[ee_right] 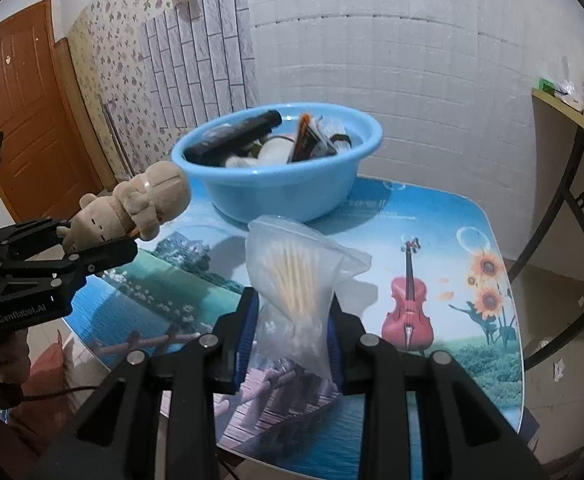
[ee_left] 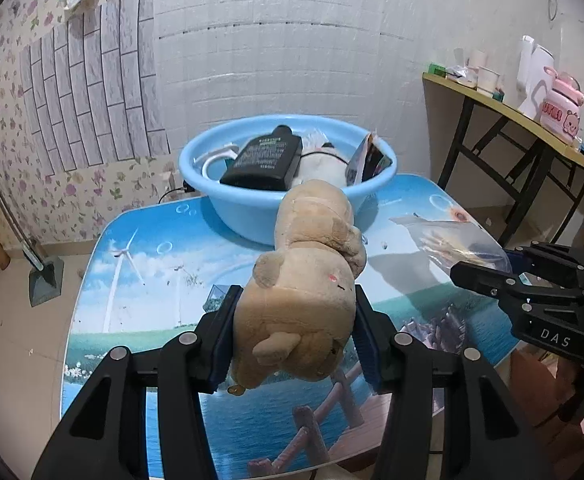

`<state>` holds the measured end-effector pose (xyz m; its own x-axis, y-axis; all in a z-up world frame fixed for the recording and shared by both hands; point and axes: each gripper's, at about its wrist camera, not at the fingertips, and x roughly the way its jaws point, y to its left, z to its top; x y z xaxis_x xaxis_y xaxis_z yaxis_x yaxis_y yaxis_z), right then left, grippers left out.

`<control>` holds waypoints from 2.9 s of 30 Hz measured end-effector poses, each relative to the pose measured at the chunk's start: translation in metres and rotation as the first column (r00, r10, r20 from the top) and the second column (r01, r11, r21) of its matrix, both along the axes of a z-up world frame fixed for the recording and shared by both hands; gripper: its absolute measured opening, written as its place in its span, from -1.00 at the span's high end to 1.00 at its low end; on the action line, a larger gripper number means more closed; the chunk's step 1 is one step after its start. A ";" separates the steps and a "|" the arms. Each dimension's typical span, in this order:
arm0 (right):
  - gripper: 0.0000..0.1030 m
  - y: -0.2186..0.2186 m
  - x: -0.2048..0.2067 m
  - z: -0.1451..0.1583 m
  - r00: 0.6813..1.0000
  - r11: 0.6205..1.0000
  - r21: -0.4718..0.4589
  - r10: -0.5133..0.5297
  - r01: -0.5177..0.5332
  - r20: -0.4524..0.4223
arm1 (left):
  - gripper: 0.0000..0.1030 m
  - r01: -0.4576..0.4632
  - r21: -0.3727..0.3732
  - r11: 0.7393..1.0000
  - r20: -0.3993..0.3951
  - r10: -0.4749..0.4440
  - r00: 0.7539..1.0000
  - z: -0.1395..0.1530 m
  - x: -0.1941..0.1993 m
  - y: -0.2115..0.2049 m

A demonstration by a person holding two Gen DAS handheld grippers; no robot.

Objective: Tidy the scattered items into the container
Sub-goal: 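Lift the tan bear with left tool while right tool lifts the swab bag toward basin, then release the tan bear with left tool while right tool releases the swab bag into basin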

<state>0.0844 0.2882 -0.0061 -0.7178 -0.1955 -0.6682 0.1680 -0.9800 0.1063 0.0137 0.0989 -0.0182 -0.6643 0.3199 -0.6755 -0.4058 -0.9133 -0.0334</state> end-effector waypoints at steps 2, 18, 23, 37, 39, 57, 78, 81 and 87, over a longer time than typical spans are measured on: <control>0.40 -0.002 0.000 0.003 1.000 1.000 -0.004 0.006 -0.006 -0.010 | 0.02 -0.002 0.003 1.000 -0.001 0.002 1.000 0.003 0.000 0.000; 0.40 -0.019 -0.005 0.041 0.993 0.996 -0.046 0.068 -0.073 -0.098 | 0.02 0.009 0.034 0.999 -0.050 -0.007 0.999 0.038 -0.012 0.001; 0.40 -0.023 -0.016 0.048 0.991 0.995 -0.051 0.074 -0.080 -0.112 | 0.02 0.012 0.042 0.999 -0.067 -0.010 0.998 0.047 -0.024 0.003; 0.40 -0.018 -0.060 0.053 0.989 0.995 -0.066 0.067 -0.076 -0.130 | 0.02 0.015 0.038 0.999 -0.077 -0.012 0.997 0.050 -0.070 0.013; 0.40 -0.017 -0.067 0.051 0.989 0.995 -0.066 0.066 -0.075 -0.130 | 0.02 0.012 0.034 0.999 -0.073 -0.010 0.997 0.049 -0.078 0.014; 0.40 -0.001 -0.141 0.040 0.992 0.995 -0.077 0.053 -0.062 -0.112 | 0.02 0.016 0.015 1.000 -0.059 -0.015 0.998 0.031 -0.156 0.031; 0.40 0.003 -0.210 0.010 0.997 0.995 -0.083 0.056 -0.061 -0.061 | -0.02 -0.021 0.010 1.000 -0.012 0.021 1.000 0.001 -0.232 0.021; 0.40 0.002 -0.211 0.005 0.997 0.994 -0.086 0.058 -0.063 -0.050 | -0.16 -0.031 0.013 0.999 -0.010 0.031 0.999 -0.002 -0.235 0.017; 0.34 -0.001 -0.213 0.001 0.998 0.995 -0.079 0.059 -0.061 -0.027 | -0.56 -0.066 0.016 0.998 -0.016 0.066 0.998 -0.002 -0.235 0.009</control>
